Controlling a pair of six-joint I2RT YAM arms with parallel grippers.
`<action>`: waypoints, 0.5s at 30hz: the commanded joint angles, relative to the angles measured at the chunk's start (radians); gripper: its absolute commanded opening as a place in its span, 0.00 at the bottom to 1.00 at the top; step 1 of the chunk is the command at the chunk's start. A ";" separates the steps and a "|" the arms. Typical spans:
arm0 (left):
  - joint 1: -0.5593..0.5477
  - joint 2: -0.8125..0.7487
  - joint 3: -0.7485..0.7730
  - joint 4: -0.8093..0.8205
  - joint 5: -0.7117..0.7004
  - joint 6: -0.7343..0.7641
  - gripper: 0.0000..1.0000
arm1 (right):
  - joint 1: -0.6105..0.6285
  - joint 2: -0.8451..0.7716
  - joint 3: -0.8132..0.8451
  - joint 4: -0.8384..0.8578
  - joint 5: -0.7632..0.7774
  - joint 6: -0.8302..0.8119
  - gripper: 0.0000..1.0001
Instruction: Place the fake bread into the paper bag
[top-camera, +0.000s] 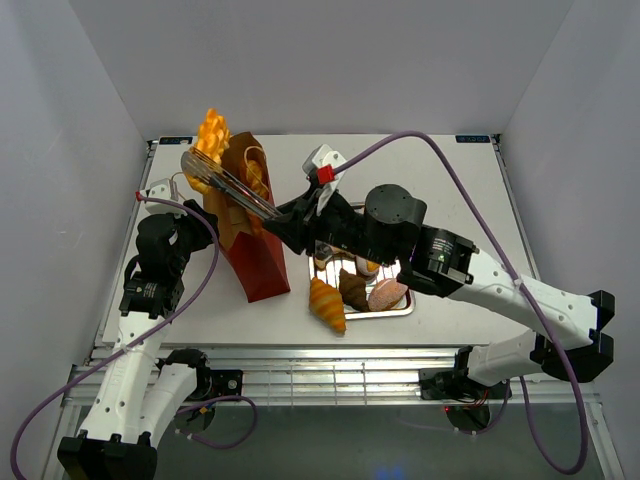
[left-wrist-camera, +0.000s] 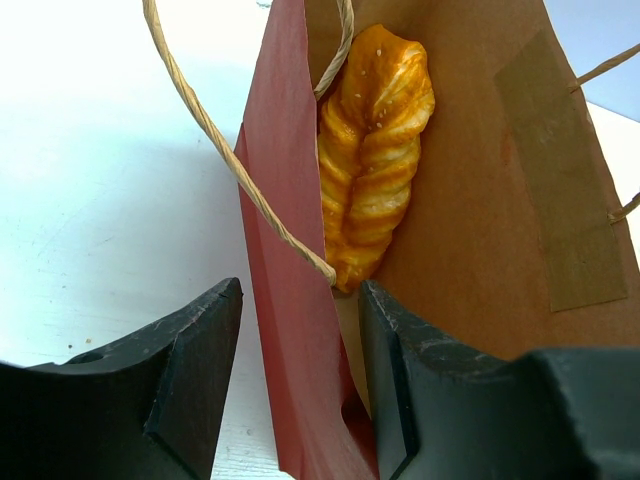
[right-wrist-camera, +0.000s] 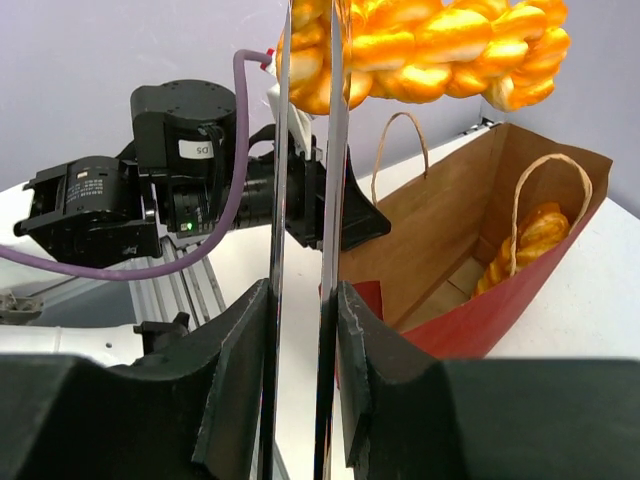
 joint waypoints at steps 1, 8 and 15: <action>-0.002 -0.009 -0.005 -0.002 0.011 0.001 0.61 | -0.040 -0.011 -0.005 0.152 -0.115 0.016 0.09; -0.005 -0.012 -0.005 -0.002 0.011 0.001 0.61 | -0.160 -0.014 -0.132 0.291 -0.259 0.101 0.09; -0.007 -0.012 -0.005 -0.002 0.011 0.001 0.61 | -0.227 0.031 -0.168 0.322 -0.367 0.158 0.16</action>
